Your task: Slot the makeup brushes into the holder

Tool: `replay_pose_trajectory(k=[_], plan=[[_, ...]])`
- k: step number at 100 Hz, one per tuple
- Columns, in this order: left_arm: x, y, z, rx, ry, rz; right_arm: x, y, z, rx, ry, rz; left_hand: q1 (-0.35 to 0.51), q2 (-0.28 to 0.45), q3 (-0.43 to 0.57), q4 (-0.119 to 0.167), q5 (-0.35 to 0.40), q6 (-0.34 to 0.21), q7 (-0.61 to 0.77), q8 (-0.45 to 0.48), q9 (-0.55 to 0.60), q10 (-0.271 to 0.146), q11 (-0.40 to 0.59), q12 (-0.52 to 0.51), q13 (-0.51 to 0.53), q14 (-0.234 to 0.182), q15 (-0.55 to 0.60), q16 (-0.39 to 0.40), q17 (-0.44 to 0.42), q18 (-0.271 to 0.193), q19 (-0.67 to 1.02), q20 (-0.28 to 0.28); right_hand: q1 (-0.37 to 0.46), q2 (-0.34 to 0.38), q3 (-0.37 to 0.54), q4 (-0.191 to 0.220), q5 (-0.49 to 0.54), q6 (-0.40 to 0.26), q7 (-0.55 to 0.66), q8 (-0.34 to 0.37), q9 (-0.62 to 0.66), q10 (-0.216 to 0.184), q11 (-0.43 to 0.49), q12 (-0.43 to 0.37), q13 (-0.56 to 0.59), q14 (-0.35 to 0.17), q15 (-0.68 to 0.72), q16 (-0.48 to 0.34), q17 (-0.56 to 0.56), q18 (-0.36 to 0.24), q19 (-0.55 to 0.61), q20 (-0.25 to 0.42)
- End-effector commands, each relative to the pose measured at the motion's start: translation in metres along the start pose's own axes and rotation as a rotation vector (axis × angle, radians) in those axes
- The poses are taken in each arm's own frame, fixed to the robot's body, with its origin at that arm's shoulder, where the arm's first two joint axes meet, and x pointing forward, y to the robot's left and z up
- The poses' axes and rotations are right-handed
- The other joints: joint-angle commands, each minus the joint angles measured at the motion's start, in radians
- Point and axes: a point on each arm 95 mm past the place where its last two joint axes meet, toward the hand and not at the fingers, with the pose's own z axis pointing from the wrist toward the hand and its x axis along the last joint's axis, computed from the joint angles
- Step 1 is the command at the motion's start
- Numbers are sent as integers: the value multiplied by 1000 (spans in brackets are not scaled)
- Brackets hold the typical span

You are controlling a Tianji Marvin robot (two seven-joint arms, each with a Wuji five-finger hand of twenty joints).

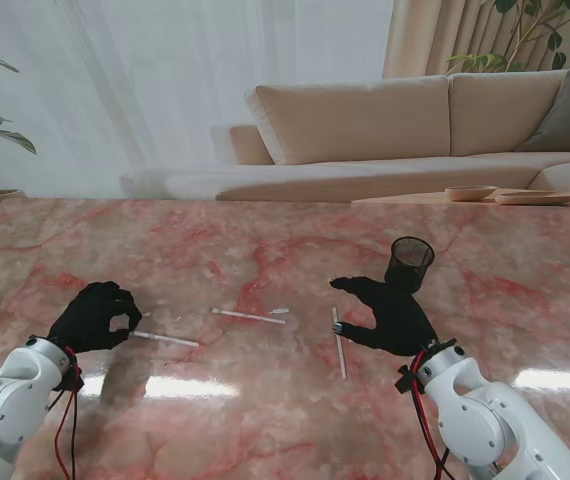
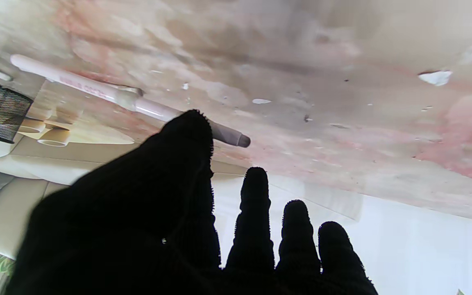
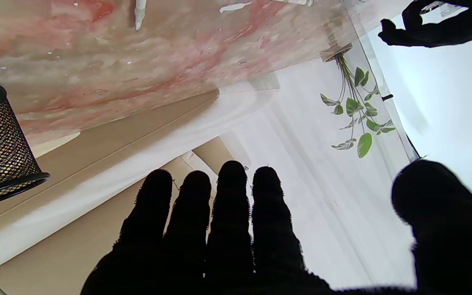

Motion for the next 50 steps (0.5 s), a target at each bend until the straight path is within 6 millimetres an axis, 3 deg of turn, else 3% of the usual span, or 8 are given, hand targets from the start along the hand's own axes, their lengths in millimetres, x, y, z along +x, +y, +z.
replay_pose_trajectory(k=[1, 13, 36, 50], plan=[[11, -4, 5, 7, 28, -4, 0, -4, -1, 27, -12, -5, 13, 45, -24, -10, 74, -69, 97, 41, 18, 5, 5, 15, -10, 19, 27, 13, -6, -21, -1, 14, 25, -32, -9, -58, 22, -16, 6, -3, 19, -17, 0, 8, 29, -32, 7, 15, 9, -38, 7, 17], [20, -6, 12, 7, 49, -11, 2, -2, 2, 34, -23, -30, 13, 43, -21, -11, 75, -69, 99, 43, 18, 6, 5, 15, -9, 19, 29, 12, -7, -21, -1, 17, 71, -98, -3, -92, 47, -19, 23, -1, 52, -19, 9, 6, 72, -31, 20, 23, 36, -36, 42, 32], [37, -8, 26, -7, 84, -28, 13, 3, 13, 12, -48, -114, 12, 41, -19, -12, 73, -69, 100, 43, 16, 7, 2, 15, -11, 19, 29, 10, -7, -20, -1, 19, 204, -299, -18, -138, 168, -39, 124, 16, 202, -21, 60, 11, 243, -11, 75, 51, 149, -11, 173, 65], [45, -8, 32, -16, 103, -34, 21, 5, 22, -4, -69, -137, 13, 40, -17, -12, 74, -69, 102, 43, 20, 7, 4, 16, -8, 20, 30, 9, -7, -19, -2, 19, 281, -296, -69, -163, 270, -61, 202, 1, 324, -16, 88, 9, 369, 7, 112, 67, 238, 19, 291, 71]])
